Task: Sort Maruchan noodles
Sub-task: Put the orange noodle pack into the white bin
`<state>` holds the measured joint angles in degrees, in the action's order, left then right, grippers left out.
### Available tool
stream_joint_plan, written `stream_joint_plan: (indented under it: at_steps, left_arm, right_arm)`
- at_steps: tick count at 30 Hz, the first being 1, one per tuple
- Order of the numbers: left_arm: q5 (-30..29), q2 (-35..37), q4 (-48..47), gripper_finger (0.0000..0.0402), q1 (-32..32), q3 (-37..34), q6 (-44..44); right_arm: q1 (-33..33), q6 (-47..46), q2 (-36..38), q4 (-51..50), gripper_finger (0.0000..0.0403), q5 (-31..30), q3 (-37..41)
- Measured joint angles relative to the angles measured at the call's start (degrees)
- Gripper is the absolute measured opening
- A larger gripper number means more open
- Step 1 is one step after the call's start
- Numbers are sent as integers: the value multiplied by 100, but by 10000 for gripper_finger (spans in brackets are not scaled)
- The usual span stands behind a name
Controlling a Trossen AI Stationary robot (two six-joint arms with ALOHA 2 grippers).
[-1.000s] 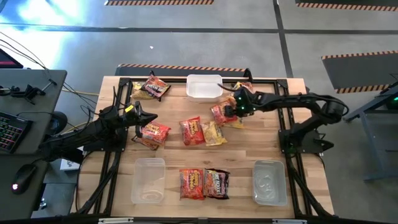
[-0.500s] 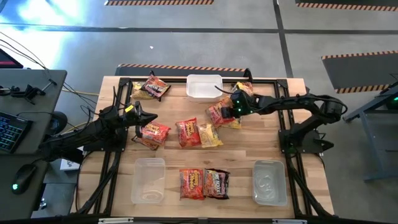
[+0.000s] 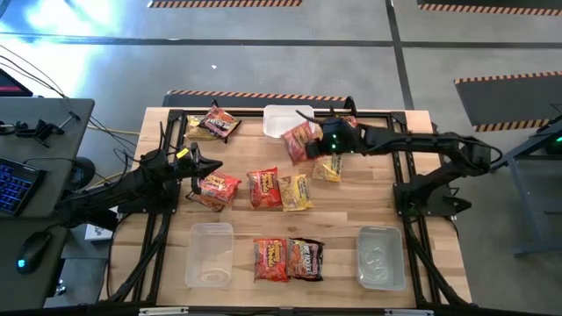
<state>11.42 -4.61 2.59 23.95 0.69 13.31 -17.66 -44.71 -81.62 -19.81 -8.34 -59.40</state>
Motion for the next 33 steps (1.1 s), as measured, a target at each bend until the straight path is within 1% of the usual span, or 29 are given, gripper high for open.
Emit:
stream_joint_plan:
  at_steps: [4,7,10,15,19,23,25,28,33]
  left_arm:
    - [0,-1,2,3,1,0,-1]
    - [0,0,9,3,0,0,-1]
    - [0,-1,11,3,1,0,0]
    - [0,-1,7,3,1,0,1]
    - [0,0,4,3,-1,0,1]
    - [0,1,4,3,1,0,1]
    - [0,0,2,3,-1,0,1]
    - [0,0,2,3,1,0,1]
    - [0,-1,2,3,-1,0,1]
  right_arm:
    - [47,206,-291,-1159,51,-1090,-1221]
    - [42,350,-810,-1810,51,-1580,-2088]
    - [1,383,-1550,-2501,51,-1866,-2995]
    - [-86,292,-3047,-4057,51,-2095,-4621]
    - [-176,19,-4072,-5365,51,-2580,-5835]
    - [-282,-178,-4854,-6302,51,-3021,-6804]
    - [-342,-220,-5139,-6572,51,-3182,-7194]
    - [-405,-282,-5502,-6865,51,-3205,-7564]
    - [-460,-370,-5548,-6795,51,-3318,-7155]
